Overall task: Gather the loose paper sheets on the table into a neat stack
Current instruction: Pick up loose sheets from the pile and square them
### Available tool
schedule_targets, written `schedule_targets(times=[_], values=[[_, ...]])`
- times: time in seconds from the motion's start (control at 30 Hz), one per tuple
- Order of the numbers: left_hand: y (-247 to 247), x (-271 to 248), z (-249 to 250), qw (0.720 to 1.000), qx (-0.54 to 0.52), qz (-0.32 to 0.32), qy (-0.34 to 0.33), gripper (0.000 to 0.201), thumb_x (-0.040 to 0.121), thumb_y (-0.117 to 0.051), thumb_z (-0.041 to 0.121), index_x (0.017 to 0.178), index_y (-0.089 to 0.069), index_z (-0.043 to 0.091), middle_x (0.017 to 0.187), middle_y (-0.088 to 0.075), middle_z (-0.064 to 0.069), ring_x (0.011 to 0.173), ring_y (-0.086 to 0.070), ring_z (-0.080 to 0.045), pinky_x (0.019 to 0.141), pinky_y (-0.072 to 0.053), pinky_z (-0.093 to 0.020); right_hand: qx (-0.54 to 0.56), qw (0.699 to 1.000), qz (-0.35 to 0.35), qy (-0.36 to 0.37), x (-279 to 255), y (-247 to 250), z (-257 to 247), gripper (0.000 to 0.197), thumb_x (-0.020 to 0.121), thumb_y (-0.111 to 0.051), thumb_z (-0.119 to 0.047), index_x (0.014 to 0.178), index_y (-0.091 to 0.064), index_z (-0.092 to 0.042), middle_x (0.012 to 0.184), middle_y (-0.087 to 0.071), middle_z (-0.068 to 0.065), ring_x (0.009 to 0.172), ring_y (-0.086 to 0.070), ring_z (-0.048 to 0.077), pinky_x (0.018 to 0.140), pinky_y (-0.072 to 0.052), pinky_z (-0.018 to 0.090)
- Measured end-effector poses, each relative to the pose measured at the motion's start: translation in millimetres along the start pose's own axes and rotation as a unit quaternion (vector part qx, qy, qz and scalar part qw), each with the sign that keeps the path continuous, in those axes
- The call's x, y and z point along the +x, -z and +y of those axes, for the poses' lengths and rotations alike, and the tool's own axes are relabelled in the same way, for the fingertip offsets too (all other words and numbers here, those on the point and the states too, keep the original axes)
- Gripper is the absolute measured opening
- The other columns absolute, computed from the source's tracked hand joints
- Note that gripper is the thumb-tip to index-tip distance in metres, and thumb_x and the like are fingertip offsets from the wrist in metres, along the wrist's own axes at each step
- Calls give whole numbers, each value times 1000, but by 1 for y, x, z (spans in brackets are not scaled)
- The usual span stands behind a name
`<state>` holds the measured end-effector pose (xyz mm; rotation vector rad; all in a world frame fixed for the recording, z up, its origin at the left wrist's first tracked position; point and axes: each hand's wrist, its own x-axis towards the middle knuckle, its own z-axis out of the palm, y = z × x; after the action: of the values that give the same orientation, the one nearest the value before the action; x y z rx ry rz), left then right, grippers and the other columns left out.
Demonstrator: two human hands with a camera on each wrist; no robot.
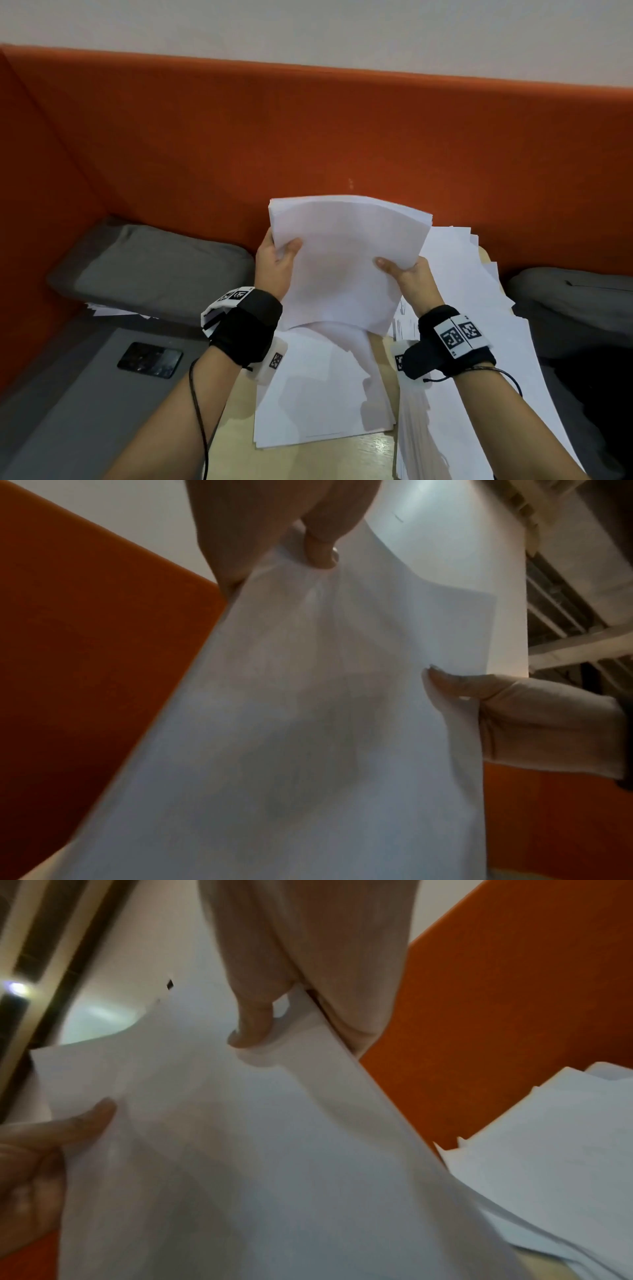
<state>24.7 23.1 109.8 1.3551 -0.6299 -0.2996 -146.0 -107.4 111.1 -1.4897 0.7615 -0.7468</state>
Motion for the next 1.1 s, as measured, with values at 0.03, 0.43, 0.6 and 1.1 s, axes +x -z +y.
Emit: schedule_targets(times=[0.03,0.43,0.6,1.1], values=[[-2,1,5,1000,-3,11,-12,21,88,-57,2,105,-53,14,94,-62,3,80,-62,1,79,-49,-26,2,1000,15,7,1,-2,-5,6,84,-67,-8,87,-64,-12,83,-67,-2,76,-64,15,68,-53,21],[15,-36,-52,983,174,-14,50,32,96,-45,9,126,-43,-2,123,-54,-7,111,-52,-16,87,-37,-18,-84,992,-17,-94,-18,-4,38,6,88,-63,-12,91,-60,-7,96,-66,5,87,-62,18,68,-47,12],[29,-30,-73,979,187,13,76,12,99,-39,15,104,-48,8,97,-59,-11,85,-55,-22,78,-45,-33,-94,991,-21,-95,-2,8,48,23,91,-59,-14,111,-59,-4,82,-62,2,70,-55,11,57,-43,16],[49,-42,-133,847,450,-102,264,51,95,-48,13,141,-30,1,146,-34,-16,132,-34,-35,109,-32,-43,-224,937,-73,-257,-18,23,135,35,91,-59,-16,121,-55,1,104,-59,12,95,-52,23,82,-38,29]])
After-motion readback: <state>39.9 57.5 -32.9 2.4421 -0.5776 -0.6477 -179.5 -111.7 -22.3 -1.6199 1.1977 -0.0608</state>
